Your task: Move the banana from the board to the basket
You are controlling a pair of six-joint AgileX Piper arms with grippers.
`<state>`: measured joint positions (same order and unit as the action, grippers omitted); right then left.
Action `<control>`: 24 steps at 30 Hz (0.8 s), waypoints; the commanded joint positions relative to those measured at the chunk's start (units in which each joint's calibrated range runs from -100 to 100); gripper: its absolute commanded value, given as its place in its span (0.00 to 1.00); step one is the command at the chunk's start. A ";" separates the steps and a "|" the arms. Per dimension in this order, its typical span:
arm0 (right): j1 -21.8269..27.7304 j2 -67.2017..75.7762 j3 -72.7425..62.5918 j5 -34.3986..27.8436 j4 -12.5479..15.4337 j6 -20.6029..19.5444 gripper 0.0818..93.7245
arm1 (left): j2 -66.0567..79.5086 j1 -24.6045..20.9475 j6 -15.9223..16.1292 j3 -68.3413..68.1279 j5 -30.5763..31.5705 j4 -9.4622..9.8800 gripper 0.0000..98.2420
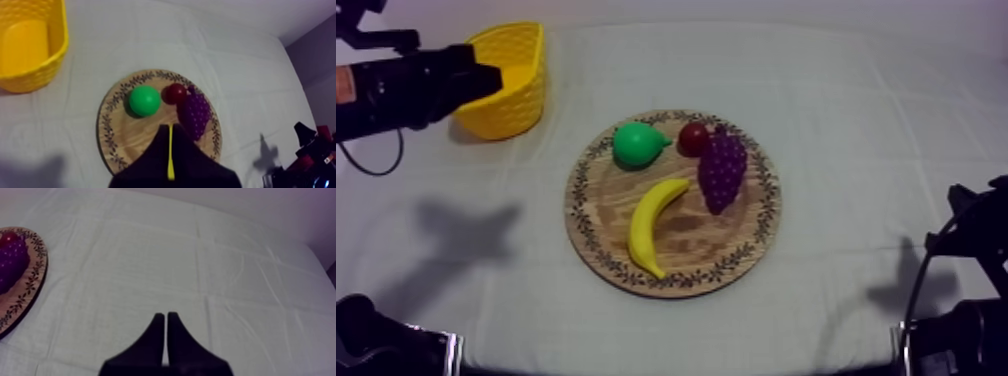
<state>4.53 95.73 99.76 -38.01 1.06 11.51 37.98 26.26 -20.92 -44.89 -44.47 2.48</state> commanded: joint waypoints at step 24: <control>-0.01 0.02 0.02 0.03 -0.01 -0.01 0.00 | -19.20 11.35 -1.25 -3.69 0.78 -1.05 0.00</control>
<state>4.53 95.73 99.76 -38.01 1.06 11.47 19.27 37.33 -22.16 -48.82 -43.72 1.49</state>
